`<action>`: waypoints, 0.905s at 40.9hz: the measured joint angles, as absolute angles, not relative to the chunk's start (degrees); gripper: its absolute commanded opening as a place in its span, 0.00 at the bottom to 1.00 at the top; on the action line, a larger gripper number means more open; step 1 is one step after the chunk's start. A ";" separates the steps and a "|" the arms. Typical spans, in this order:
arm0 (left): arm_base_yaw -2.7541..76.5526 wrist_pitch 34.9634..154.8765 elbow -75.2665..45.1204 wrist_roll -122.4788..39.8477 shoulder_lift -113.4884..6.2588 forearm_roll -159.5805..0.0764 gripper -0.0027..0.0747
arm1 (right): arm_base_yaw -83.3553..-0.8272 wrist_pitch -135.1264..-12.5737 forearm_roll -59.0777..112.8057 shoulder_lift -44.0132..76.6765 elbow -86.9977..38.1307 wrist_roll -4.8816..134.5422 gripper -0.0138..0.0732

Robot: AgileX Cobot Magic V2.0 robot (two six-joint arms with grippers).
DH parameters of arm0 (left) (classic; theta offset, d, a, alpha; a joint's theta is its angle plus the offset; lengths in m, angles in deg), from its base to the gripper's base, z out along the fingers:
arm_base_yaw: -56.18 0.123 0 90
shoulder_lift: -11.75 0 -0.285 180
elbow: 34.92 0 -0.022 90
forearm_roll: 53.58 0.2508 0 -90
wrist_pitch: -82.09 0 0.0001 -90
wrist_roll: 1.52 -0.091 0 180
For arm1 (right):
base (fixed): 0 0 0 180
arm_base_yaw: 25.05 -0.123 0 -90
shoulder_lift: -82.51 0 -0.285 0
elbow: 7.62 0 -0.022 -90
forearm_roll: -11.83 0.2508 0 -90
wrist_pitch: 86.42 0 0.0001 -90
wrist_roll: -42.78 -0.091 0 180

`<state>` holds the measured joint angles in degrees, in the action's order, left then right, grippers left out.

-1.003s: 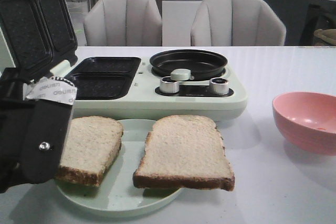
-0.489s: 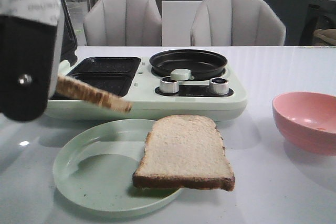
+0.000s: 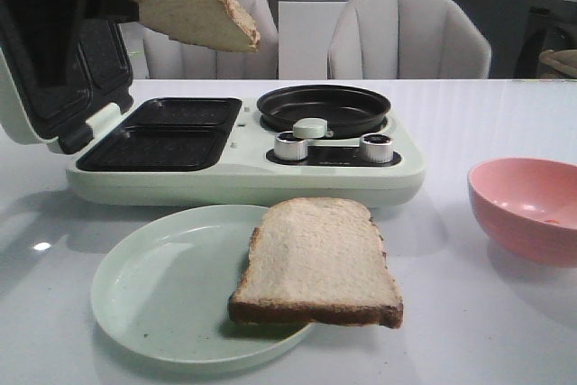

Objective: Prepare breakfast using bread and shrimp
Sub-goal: 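Lift the bread with the left gripper and lay it on the sandwich plate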

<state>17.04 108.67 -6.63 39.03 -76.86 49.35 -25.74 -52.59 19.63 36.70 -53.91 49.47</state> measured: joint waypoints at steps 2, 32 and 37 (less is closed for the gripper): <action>19.45 107.18 -9.91 39.03 -79.91 49.50 0.16 | -25.74 -52.59 19.63 36.70 -53.91 49.47 0.69; 30.81 105.65 -39.29 39.03 -115.68 50.15 0.17 | -25.74 -52.59 19.63 36.70 -53.91 49.47 0.69; 31.04 105.73 -39.38 39.03 -117.34 50.15 0.26 | -25.74 -52.59 19.63 36.70 -53.91 49.47 0.69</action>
<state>31.04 105.73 -39.38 39.03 -117.34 50.15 -25.74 -52.59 19.63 36.70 -53.91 49.47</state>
